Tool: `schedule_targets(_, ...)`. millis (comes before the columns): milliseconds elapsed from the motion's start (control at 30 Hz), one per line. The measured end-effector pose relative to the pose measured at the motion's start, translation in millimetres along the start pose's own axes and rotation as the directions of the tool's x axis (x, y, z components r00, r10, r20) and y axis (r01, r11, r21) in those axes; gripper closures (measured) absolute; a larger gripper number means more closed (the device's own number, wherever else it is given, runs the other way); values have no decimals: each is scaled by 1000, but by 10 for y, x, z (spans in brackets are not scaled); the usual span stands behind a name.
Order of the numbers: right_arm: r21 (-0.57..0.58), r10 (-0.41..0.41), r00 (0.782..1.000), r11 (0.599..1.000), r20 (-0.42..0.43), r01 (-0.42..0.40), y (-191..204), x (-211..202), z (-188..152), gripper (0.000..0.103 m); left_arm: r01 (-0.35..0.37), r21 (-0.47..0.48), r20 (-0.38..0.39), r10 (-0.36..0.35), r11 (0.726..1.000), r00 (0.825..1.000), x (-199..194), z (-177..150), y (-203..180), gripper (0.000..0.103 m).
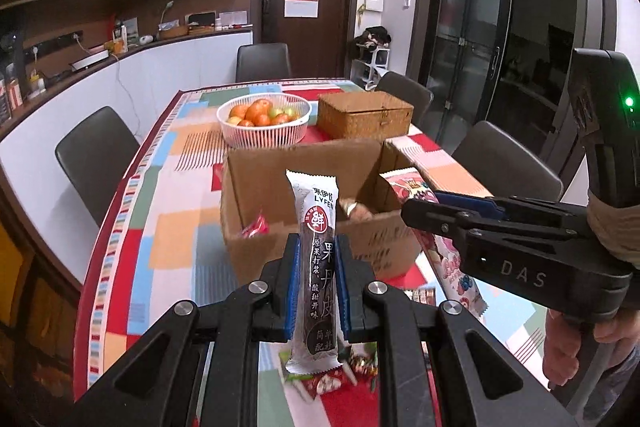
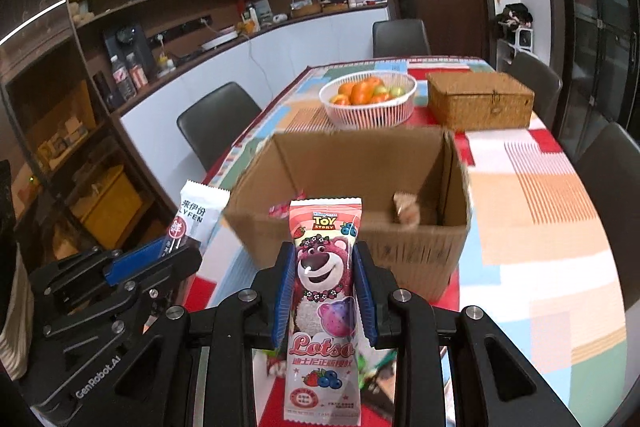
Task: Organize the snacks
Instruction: 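Carry both snacks over the box and open both grippers to drop them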
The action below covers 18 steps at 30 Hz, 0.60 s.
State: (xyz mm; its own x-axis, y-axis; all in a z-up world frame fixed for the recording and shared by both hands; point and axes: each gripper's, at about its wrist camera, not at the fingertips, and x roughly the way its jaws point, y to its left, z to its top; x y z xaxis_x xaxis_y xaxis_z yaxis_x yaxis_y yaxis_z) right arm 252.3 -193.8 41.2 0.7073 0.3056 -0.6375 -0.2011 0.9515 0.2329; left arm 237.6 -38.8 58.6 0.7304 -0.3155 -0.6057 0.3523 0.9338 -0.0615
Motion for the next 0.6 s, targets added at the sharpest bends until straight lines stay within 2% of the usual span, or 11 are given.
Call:
schedule_targets(167,-7,-13,1000,1000,26,13,-51,43,272,73,8,4,7,-8,1000,1000,96,222,21,86)
schedule_targets(333,-27,-64,997,998,34,65,-107,143,513,73,15,1,9,-15,1000,1000,224,447,53,86)
schedule_targets(600,-25,-113,993,993,26,114,-241,380,889,73,7,-10,-35,-8,1000,999,591,735,148,86)
